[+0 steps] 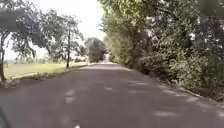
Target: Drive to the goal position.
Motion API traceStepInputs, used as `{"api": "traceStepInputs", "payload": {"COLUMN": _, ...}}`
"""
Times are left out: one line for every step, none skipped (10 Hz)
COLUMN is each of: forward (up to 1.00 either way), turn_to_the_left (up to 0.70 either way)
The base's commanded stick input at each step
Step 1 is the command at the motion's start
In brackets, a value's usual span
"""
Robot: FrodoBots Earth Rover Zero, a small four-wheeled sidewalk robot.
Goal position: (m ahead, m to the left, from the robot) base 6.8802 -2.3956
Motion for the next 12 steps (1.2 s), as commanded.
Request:
{"api": "traceStepInputs", "payload": {"forward": 1.0, "turn_to_the_left": -0.06}}
{"api": "traceStepInputs", "payload": {"forward": 1.0, "turn_to_the_left": -0.06}}
{"api": "traceStepInputs", "payload": {"forward": 1.0, "turn_to_the_left": -0.06}}
{"api": "traceStepInputs", "payload": {"forward": 1.0, "turn_to_the_left": -0.06}}
{"api": "traceStepInputs", "payload": {"forward": 1.0, "turn_to_the_left": -0.06}}
{"api": "traceStepInputs", "payload": {"forward": 1.0, "turn_to_the_left": -0.06}}
{"api": "traceStepInputs", "payload": {"forward": 1.0, "turn_to_the_left": -0.06}}
{"api": "traceStepInputs", "payload": {"forward": 1.0, "turn_to_the_left": -0.06}}
{"api": "traceStepInputs", "payload": {"forward": 1.0, "turn_to_the_left": -0.06}}
{"api": "traceStepInputs", "payload": {"forward": 1.0, "turn_to_the_left": -0.08}}
{"api": "traceStepInputs", "payload": {"forward": 1.0, "turn_to_the_left": -0.1}}
{"api": "traceStepInputs", "payload": {"forward": 1.0, "turn_to_the_left": -0.1}}
